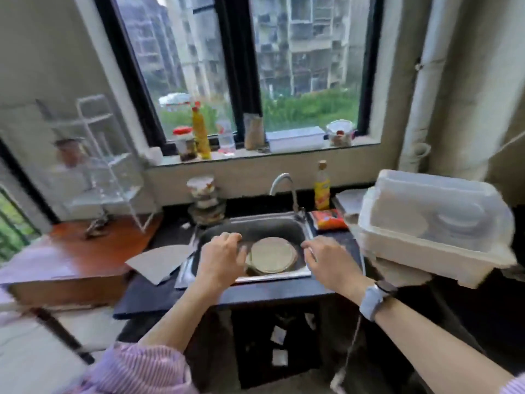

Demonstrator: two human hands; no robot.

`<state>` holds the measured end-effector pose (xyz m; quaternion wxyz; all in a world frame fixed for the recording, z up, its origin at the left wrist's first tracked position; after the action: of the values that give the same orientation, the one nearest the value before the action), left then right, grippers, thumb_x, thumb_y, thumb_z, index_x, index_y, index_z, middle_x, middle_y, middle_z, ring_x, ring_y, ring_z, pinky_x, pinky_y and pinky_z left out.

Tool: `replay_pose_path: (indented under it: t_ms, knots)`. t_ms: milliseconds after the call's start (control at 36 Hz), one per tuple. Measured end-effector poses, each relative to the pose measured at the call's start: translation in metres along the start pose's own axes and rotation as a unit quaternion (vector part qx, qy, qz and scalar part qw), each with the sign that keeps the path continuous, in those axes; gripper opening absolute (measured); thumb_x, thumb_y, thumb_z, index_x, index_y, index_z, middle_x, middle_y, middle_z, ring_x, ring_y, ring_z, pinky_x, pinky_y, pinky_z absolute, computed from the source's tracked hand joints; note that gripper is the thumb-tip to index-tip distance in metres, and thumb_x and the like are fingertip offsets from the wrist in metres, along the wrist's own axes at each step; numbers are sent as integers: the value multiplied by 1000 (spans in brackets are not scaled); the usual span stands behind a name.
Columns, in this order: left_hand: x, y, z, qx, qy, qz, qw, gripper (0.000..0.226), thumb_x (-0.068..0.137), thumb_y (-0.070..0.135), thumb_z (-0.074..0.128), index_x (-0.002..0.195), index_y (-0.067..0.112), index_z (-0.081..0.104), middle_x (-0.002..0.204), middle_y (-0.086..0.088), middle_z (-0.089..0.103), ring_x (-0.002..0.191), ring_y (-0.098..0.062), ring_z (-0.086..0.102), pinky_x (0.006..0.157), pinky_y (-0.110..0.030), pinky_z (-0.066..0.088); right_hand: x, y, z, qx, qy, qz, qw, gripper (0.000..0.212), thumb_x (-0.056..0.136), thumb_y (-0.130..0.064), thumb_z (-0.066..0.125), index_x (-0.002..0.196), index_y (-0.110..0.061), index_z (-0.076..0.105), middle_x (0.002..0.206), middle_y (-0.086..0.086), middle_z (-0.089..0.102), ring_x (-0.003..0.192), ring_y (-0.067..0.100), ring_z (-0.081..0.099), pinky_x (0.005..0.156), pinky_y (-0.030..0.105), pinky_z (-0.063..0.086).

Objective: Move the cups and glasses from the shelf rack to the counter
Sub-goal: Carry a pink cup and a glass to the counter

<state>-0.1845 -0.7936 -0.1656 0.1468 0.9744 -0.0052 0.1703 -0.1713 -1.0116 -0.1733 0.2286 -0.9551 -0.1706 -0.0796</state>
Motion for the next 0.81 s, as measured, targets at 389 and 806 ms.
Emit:
replay_pose_path:
  t_ms: [389, 806]
  knots:
    - [-55, -304, -154, 44, 139, -251, 957, 32, 90, 25, 50, 118, 10, 56, 117, -13, 62, 107, -30, 57, 91, -43, 46, 142, -323, 148, 92, -104, -260, 956, 35, 92, -23, 39, 126, -16, 48, 124, 8, 55, 115, 28, 51, 94, 39, 43]
    - [110, -506, -225, -54, 197, -277, 939, 28, 90, 17, 52, 115, 7, 58, 112, -13, 64, 103, -26, 59, 96, -38, 45, 378, -495, 225, 173, -89, -274, 942, 37, 92, -17, 40, 128, -6, 45, 129, 15, 54, 121, 29, 47, 105, 40, 37]
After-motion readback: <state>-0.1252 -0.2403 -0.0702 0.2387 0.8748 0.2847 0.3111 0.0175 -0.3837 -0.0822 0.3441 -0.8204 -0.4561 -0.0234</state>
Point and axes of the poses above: each hand's wrist, its own x-axis towards the middle knuckle, its own z-axis out of the palm, y = z × x, the point moved 4 cm from there along x, towards the middle knuckle
